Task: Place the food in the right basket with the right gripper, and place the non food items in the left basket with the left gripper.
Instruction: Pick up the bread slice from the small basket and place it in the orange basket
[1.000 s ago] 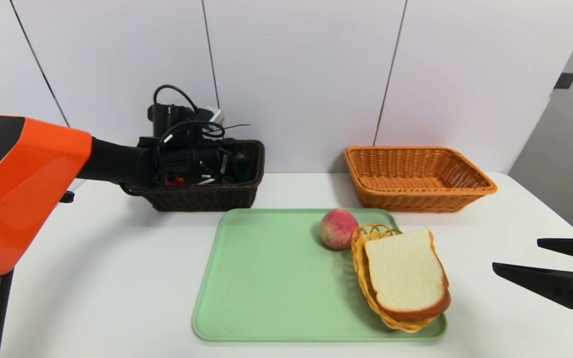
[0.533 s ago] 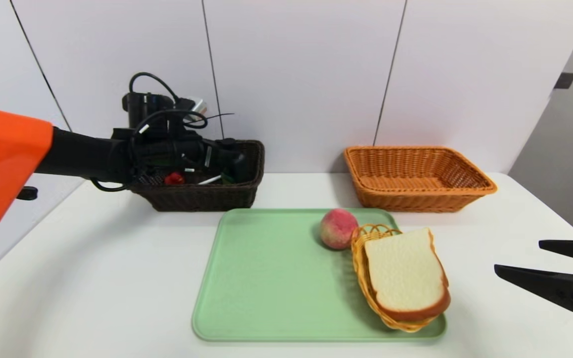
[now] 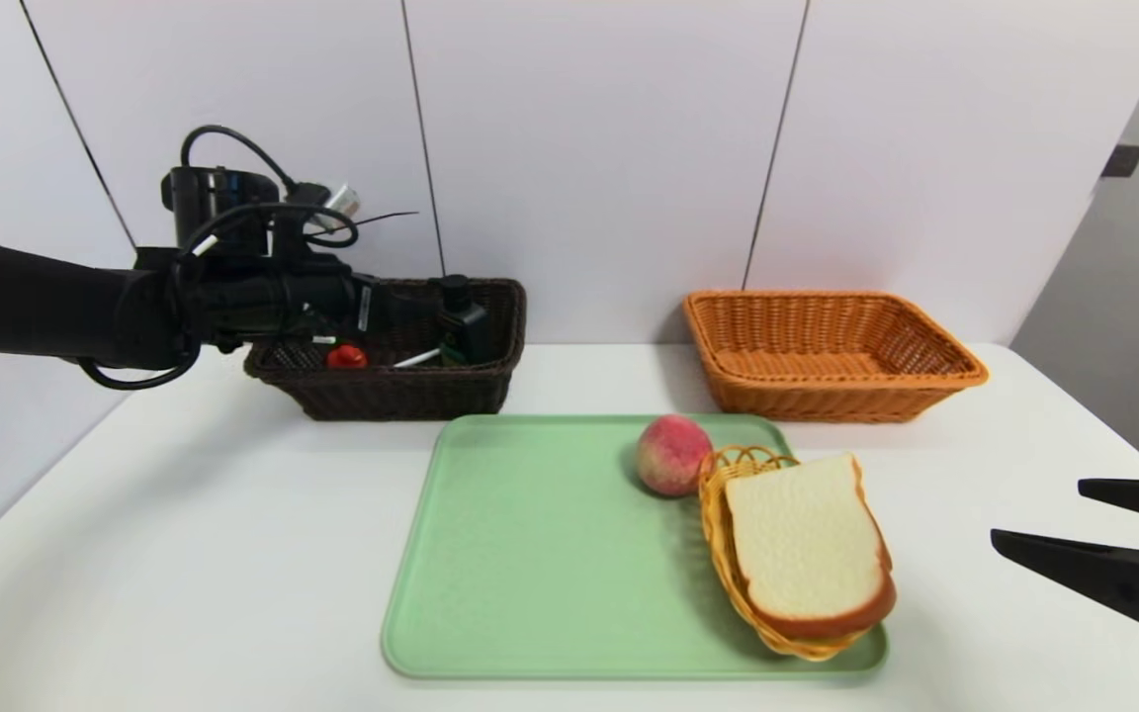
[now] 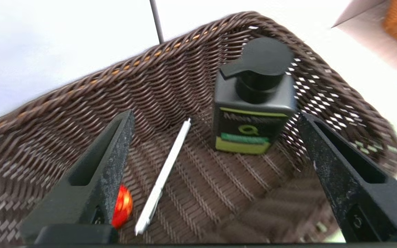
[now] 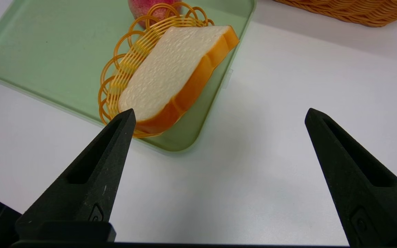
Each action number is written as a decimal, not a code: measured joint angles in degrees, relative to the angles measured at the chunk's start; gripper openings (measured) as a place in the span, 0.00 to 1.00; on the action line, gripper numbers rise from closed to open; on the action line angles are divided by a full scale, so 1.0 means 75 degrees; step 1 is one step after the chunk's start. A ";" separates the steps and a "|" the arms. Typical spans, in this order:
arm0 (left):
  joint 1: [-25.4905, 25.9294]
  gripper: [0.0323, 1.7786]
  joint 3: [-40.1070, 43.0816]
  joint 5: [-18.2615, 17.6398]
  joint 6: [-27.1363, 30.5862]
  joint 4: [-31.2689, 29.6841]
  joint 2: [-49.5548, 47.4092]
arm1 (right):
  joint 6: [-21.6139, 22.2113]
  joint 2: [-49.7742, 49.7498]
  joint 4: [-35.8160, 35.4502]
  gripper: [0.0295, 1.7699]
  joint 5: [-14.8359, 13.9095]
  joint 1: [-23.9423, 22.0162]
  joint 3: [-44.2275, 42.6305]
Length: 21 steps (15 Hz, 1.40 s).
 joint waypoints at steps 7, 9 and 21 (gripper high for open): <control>-0.0385 0.95 0.0897 -0.0024 -0.0020 0.0351 -0.1674 | 0.0011 -0.0176 -0.0010 0.96 -0.0015 0.0000 0.0033; -0.0863 0.95 0.1133 0.0011 -0.0089 0.0952 -0.2266 | 0.0034 -0.0184 -0.0003 0.96 -0.0050 0.0000 0.0044; -0.3109 0.95 0.2765 0.0052 -0.1443 0.2536 -0.4335 | 0.1455 0.0158 -0.0007 0.96 -0.0096 -0.0202 -0.0146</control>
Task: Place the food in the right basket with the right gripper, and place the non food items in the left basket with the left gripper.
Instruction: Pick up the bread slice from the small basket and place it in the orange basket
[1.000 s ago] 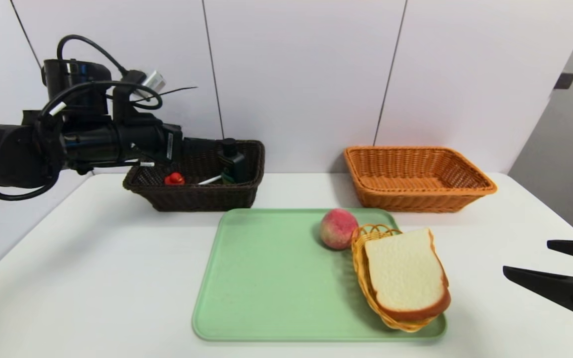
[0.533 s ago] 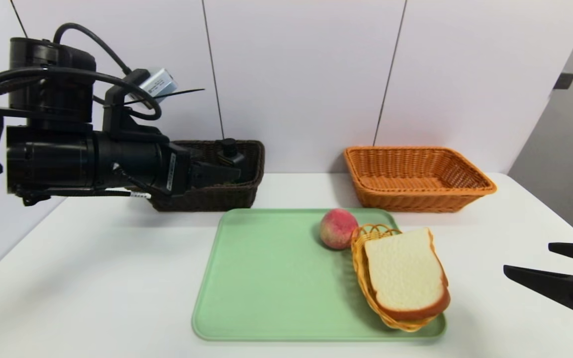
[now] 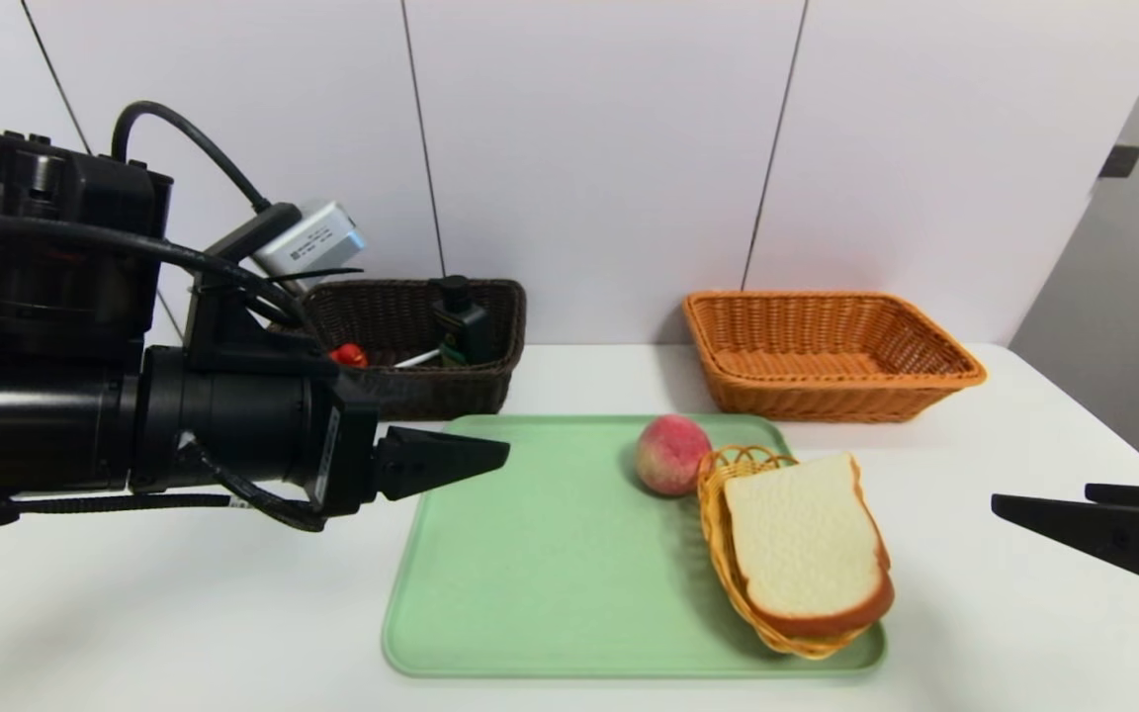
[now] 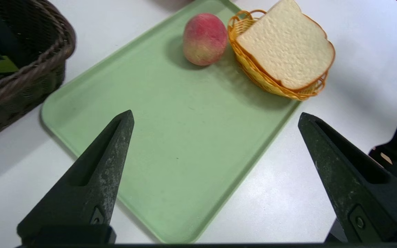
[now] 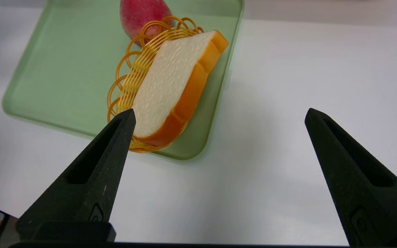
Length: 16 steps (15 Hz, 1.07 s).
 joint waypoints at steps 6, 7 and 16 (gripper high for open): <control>-0.0205 0.95 0.0107 0.0015 0.0076 -0.0008 -0.0024 | 0.1109 0.1107 0.0117 0.96 0.0244 -0.0049 -0.0515; -0.0206 0.95 0.0111 0.0018 0.0078 -0.0011 -0.0013 | 0.1248 0.1313 0.0148 0.96 0.0457 -0.0046 -0.0600; -0.0210 0.95 0.0169 0.0026 0.0076 -0.0020 0.0133 | 0.1294 0.2518 0.0260 0.96 0.1887 0.0080 -0.1000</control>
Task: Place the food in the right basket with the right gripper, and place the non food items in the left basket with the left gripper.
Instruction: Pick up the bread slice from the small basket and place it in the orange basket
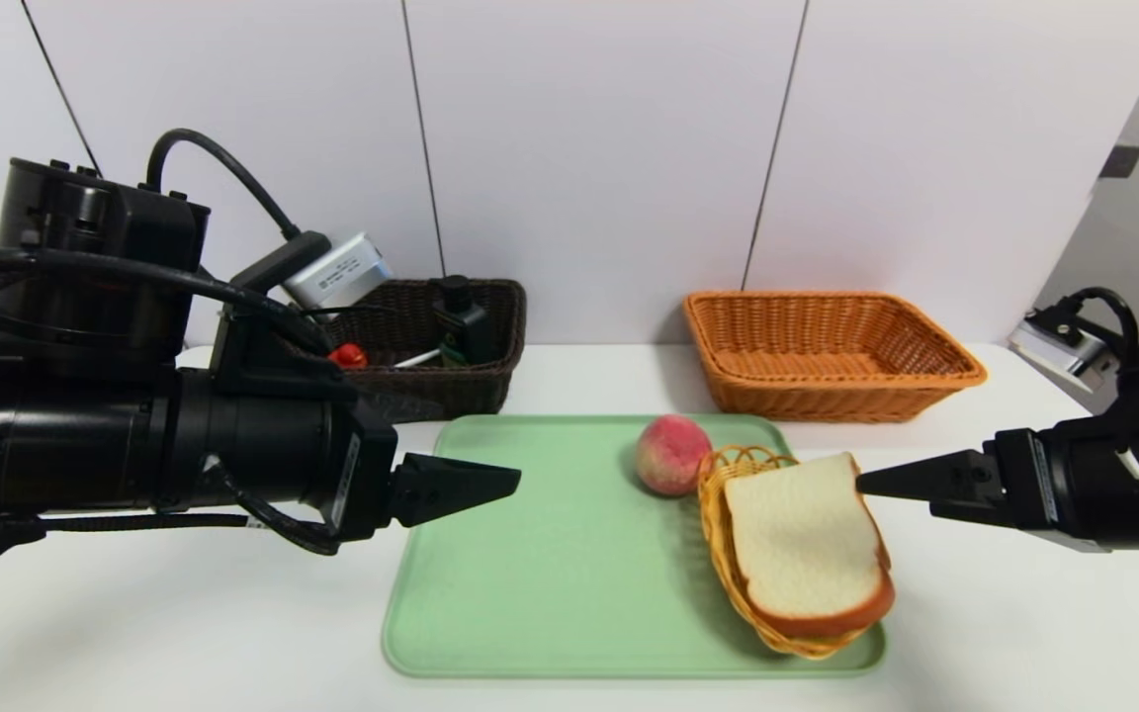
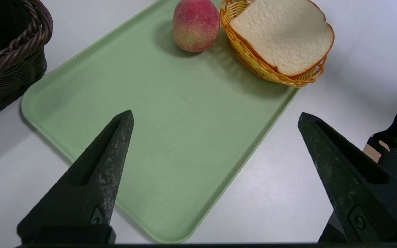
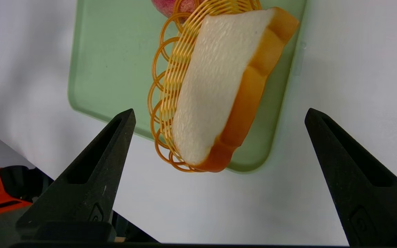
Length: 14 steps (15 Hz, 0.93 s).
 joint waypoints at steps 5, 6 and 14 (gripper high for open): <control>-0.0015 0.95 -0.0023 -0.0008 0.0102 -0.0013 0.0106 | -0.0031 0.0419 -0.0042 0.96 0.0033 0.0059 -0.0055; -0.0033 0.95 -0.0015 -0.0005 0.0111 -0.0015 0.0120 | -0.0031 0.0527 -0.0068 0.96 0.0029 0.0063 -0.0063; -0.0076 0.95 0.0050 -0.0003 0.0128 -0.0013 0.0198 | -0.0052 0.1243 -0.0423 0.96 0.0073 0.0302 -0.0154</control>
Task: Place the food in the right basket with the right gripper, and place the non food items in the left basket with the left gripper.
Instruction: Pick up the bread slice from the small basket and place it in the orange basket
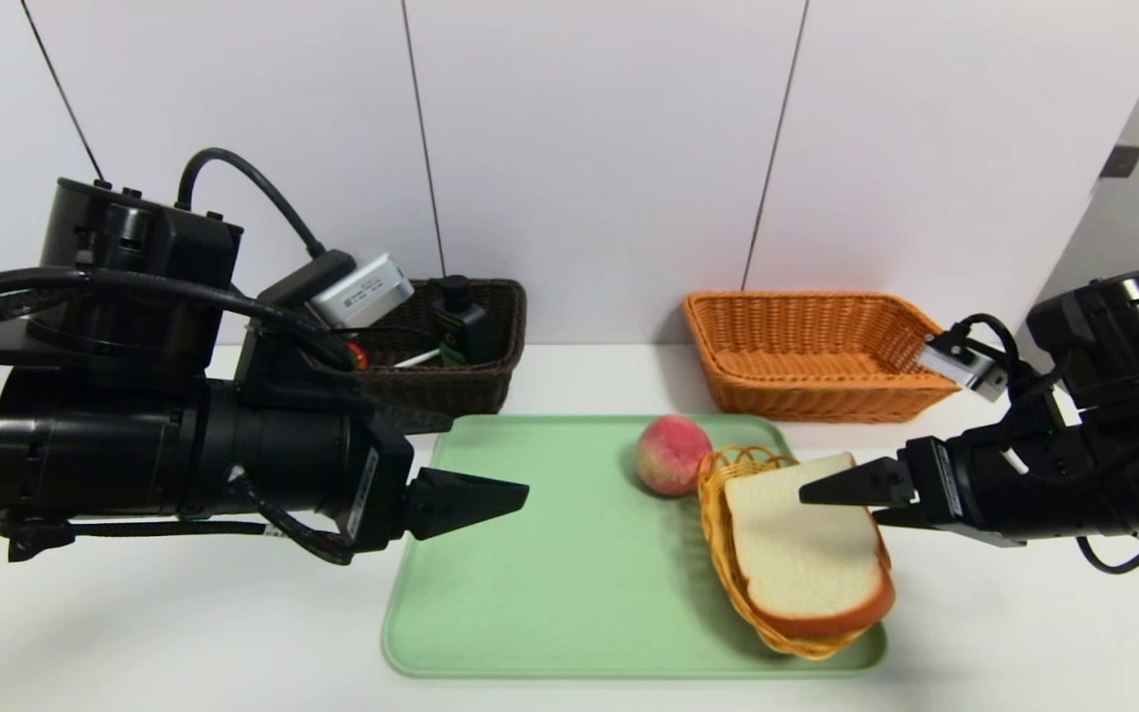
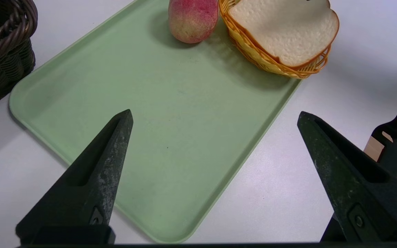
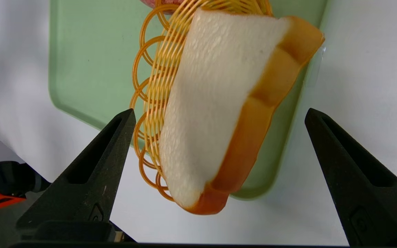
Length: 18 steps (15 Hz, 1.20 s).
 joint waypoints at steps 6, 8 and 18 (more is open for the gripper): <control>0.0003 0.95 -0.0003 0.0003 -0.0003 -0.0184 0.0096 | -0.0067 0.0153 -0.0062 0.58 0.0076 0.0070 0.0039; -0.0005 0.95 0.0000 0.0000 -0.0003 -0.0193 0.0114 | -0.0163 0.0166 -0.0062 0.46 0.0076 0.0096 0.0050; -0.0008 0.95 0.0093 0.0003 0.0000 -0.0195 0.0067 | -0.0148 -0.0023 -0.0054 0.05 0.0073 0.0088 0.0059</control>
